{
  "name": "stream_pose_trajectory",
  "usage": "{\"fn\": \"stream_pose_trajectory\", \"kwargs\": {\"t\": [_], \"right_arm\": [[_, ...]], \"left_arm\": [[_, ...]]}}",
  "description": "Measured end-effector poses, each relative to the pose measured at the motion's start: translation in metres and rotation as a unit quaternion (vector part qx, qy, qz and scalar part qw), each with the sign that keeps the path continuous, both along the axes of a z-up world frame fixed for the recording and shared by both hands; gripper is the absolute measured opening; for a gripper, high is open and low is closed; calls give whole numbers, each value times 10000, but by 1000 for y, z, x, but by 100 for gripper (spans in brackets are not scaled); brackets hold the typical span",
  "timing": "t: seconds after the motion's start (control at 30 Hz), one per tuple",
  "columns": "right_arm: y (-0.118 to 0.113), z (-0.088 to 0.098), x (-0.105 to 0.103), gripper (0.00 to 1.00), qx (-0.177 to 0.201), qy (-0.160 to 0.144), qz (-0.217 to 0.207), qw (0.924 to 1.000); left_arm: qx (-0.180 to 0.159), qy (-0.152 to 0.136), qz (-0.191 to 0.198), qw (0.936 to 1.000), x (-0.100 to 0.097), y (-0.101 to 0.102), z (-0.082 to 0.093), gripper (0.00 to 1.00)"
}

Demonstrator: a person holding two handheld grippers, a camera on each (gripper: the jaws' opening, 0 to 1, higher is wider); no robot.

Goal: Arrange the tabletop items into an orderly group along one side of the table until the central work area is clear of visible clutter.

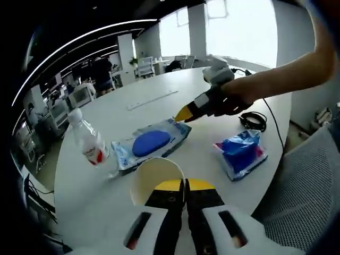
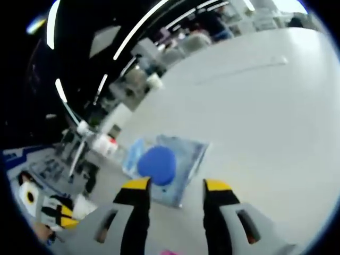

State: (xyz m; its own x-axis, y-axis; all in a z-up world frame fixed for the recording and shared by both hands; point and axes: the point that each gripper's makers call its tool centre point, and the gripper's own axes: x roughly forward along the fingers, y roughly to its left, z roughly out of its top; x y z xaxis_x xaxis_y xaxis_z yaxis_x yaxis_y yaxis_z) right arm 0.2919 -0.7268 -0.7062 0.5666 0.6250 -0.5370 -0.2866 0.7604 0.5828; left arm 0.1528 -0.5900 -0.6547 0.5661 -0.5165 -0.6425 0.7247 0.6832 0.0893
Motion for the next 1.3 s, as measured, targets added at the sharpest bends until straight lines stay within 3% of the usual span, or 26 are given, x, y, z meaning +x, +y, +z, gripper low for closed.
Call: {"fn": "stream_pose_trajectory", "kwargs": {"t": [0.17,0.47,0.8,1.07,1.13,1.3], "right_arm": [[-9,3,-3,36,-97,-81,-33,9999],[-23,-1,-13,37,-218,-124,44,9997],[-23,-6,-22,38,-235,-80,118,9996],[-27,-8,-25,40,-264,-64,122,9996],[-27,-8,-25,40,-267,-63,127,9995],[-27,-8,-26,40,-257,-58,128,9996]], "left_arm": [[297,-13,-235,9993,0,-3,-8,0],[376,51,-317,9988,-7,-4,-22,1],[350,118,-247,9990,-10,-1,-23,4],[-139,149,-7,9998,-13,-6,-4,16],[-653,189,92,9976,-13,-14,13,23],[-1354,4,492,9896,-2,-8,47,26]]}}
